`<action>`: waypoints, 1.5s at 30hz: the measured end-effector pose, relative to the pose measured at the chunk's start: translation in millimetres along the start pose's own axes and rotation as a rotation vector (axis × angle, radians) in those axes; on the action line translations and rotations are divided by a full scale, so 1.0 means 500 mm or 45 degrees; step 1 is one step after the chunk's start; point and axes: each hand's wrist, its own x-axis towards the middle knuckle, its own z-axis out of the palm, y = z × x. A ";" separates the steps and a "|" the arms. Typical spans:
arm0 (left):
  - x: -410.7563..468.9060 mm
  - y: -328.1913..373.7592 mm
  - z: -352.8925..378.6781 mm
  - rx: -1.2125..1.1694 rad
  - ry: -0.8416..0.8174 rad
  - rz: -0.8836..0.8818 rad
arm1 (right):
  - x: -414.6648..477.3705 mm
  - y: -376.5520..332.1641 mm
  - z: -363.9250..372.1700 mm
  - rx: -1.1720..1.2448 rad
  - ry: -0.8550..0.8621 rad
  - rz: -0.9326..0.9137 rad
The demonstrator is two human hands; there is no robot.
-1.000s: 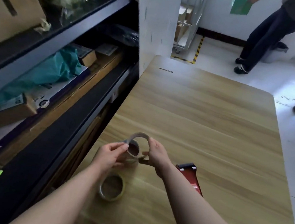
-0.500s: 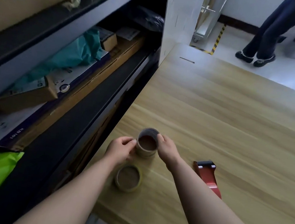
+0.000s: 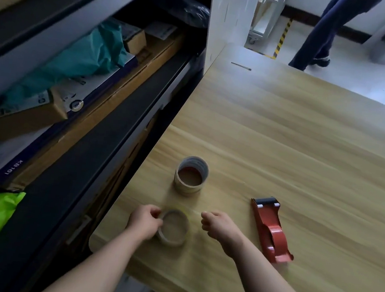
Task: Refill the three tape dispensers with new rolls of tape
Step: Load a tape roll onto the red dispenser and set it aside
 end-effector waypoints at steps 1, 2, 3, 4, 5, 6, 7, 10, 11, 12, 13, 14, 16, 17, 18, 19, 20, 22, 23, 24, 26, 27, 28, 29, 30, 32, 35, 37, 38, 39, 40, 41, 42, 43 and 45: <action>-0.004 0.009 0.009 -0.021 -0.040 0.005 | -0.007 0.001 -0.006 0.040 -0.033 0.014; -0.008 0.017 0.021 -0.056 -0.074 0.012 | -0.012 0.002 -0.015 0.080 -0.040 0.023; -0.012 0.027 0.031 -0.097 -0.105 0.014 | -0.019 0.001 -0.028 0.115 -0.036 0.033; -0.017 0.039 0.042 -0.139 -0.130 0.032 | -0.028 0.001 -0.044 0.154 -0.023 0.038; -0.021 0.052 0.053 -0.180 -0.159 0.057 | -0.039 0.000 -0.062 0.195 -0.022 0.039; -0.024 0.067 0.064 -0.214 -0.189 0.093 | -0.051 0.001 -0.083 0.244 -0.027 0.034; -0.027 0.084 0.074 -0.246 -0.226 0.124 | -0.065 0.002 -0.104 0.296 -0.042 0.022; -0.041 0.144 0.101 -0.460 -0.361 0.113 | -0.107 0.002 -0.156 0.457 -0.051 -0.034; -0.050 0.166 0.110 -0.546 -0.422 0.073 | -0.118 0.002 -0.170 0.536 -0.034 -0.050; -0.059 0.186 0.119 -0.608 -0.472 0.041 | -0.126 0.003 -0.183 0.640 -0.016 -0.068; -0.068 0.204 0.128 -0.638 -0.508 0.028 | -0.134 0.003 -0.197 0.749 -0.009 -0.090; -0.077 0.223 0.138 -0.667 -0.543 0.027 | -0.141 0.005 -0.211 0.854 -0.014 -0.123; -0.096 0.258 0.157 -0.749 -0.607 0.009 | -0.156 0.011 -0.241 0.956 -0.035 -0.194; -0.104 0.276 0.168 -0.792 -0.644 -0.001 | -0.167 0.015 -0.257 0.972 -0.034 -0.226; -0.108 0.288 0.174 -0.833 -0.678 -0.011 | -0.176 0.015 -0.266 0.982 -0.039 -0.254; -0.115 0.300 0.178 -0.851 -0.712 -0.012 | -0.185 0.014 -0.275 0.990 -0.038 -0.282; -0.124 0.313 0.185 -0.839 -0.748 0.003 | -0.195 0.016 -0.285 1.009 -0.031 -0.314; -0.140 0.334 0.197 -0.738 -0.799 0.074 | -0.211 0.021 -0.304 1.055 -0.013 -0.371; -0.150 0.344 0.200 -0.662 -0.817 0.132 | -0.216 0.025 -0.313 1.081 -0.003 -0.388; -0.161 0.355 0.203 -0.600 -0.830 0.190 | -0.221 0.028 -0.321 1.099 0.011 -0.396; -0.174 0.373 0.208 -0.601 -0.856 0.251 | -0.229 0.036 -0.336 1.113 0.039 -0.397; -0.179 0.380 0.209 -0.646 -0.885 0.244 | -0.233 0.040 -0.341 1.122 0.047 -0.395; -0.182 0.384 0.211 -0.678 -0.928 0.245 | -0.238 0.043 -0.346 1.131 0.051 -0.399; -0.187 0.388 0.213 -0.682 -0.970 0.263 | -0.242 0.047 -0.351 1.138 0.058 -0.407; -0.189 0.388 0.217 -0.652 -1.004 0.295 | -0.245 0.051 -0.355 1.147 0.073 -0.413; -0.194 0.389 0.225 -0.587 -1.039 0.356 | -0.250 0.058 -0.363 1.132 0.092 -0.426; -0.200 0.389 0.235 -0.562 -0.998 0.375 | -0.251 0.068 -0.371 1.098 0.090 -0.432; -0.203 0.390 0.241 -0.583 -0.979 0.353 | -0.254 0.070 -0.371 1.123 0.064 -0.458; -0.203 0.390 0.245 -0.596 -0.975 0.340 | -0.255 0.071 -0.371 1.138 0.050 -0.474; -0.203 0.390 0.248 -0.613 -0.969 0.324 | -0.255 0.071 -0.371 1.142 0.041 -0.489; -0.203 0.390 0.250 -0.629 -0.961 0.307 | -0.257 0.071 -0.370 1.137 0.037 -0.497; -0.202 0.390 0.251 -0.635 -0.951 0.292 | -0.256 0.071 -0.370 1.124 0.039 -0.497; -0.200 0.390 0.251 -0.635 -0.942 0.279 | -0.256 0.071 -0.369 1.108 0.040 -0.494; -0.198 0.389 0.251 -0.633 -0.933 0.265 | -0.257 0.071 -0.370 1.089 0.040 -0.489; -0.196 0.389 0.250 -0.642 -0.918 0.251 | -0.258 0.069 -0.370 1.076 0.035 -0.481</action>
